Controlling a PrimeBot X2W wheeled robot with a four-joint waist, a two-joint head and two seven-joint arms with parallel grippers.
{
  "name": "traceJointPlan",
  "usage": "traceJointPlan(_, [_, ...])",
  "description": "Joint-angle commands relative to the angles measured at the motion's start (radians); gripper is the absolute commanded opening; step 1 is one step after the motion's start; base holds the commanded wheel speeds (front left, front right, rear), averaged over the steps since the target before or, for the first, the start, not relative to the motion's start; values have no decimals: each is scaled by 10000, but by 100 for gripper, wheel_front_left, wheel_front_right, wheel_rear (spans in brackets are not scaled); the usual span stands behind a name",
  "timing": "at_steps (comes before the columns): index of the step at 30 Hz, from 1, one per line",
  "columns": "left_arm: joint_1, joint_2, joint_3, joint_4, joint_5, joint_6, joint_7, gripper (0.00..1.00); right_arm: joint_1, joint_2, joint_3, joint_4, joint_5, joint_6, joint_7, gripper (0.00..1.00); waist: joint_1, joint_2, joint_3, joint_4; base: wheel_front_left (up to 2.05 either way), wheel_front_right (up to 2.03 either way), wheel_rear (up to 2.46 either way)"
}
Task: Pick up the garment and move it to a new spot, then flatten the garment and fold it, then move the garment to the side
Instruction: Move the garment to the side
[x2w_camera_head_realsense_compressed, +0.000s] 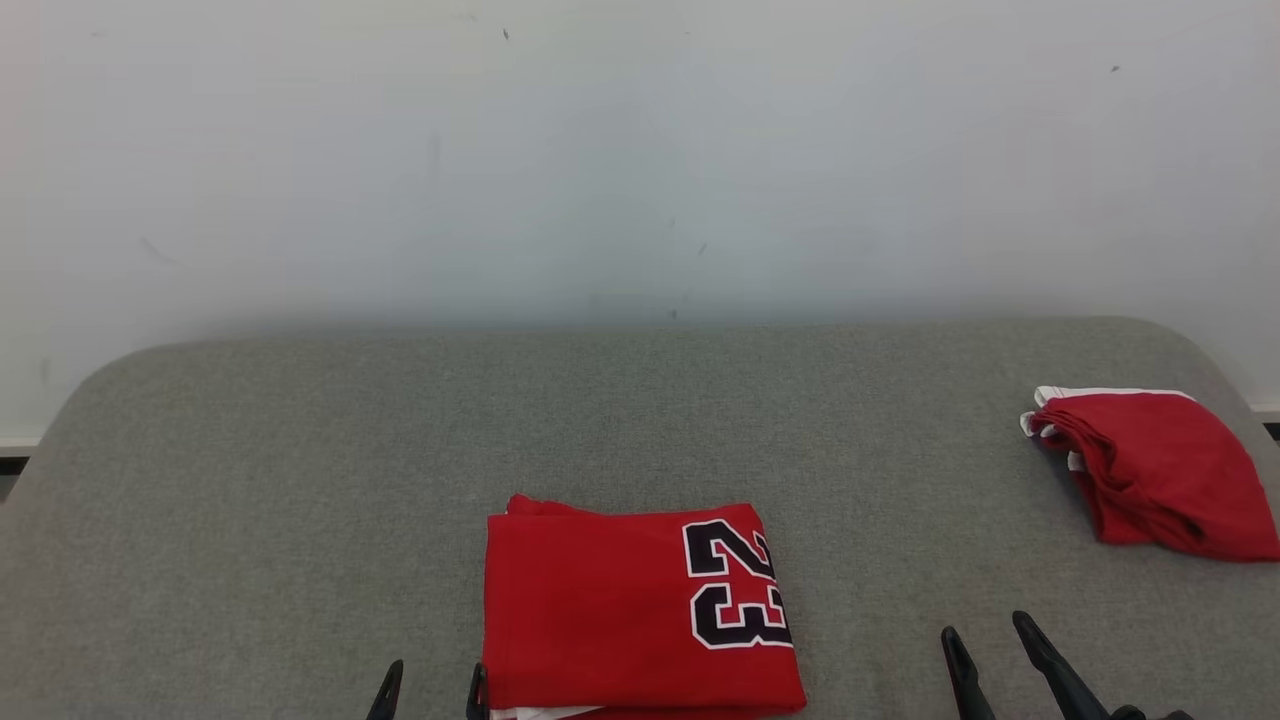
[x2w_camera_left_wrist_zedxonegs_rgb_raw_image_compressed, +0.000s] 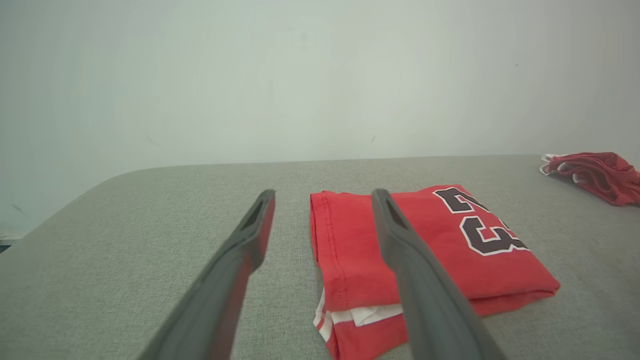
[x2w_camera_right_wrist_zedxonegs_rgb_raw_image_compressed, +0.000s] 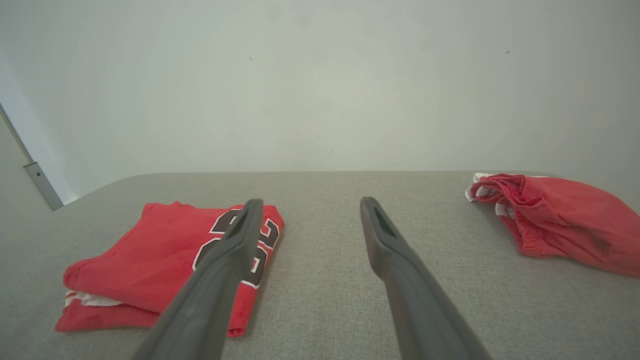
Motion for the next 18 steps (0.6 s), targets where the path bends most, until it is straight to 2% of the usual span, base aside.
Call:
traceJointPlan(1, [124,-52,51,28,78,-58,-21,100,93,-63,11,25,76,-18,-4,100,0,0,-11,75,0,0,0])
traceJointPlan(7, [168,-125,114,76,204,-150,-21,100,-12,-193,177,278,194,-18,-3,100,0,0,-3,228,0,0,0])
traceJointPlan(11, [167,-174,130,194,338,-149,-21,100,-509,-423,704,1311,472,-18,-4,100,0,0,62,393,0,0,0])
traceJointPlan(18, [-25,-223,-60,284,540,-228,-21,100,-2012,-535,2177,3297,3105,-18,-4,100,0,0,356,931,0,0,0])
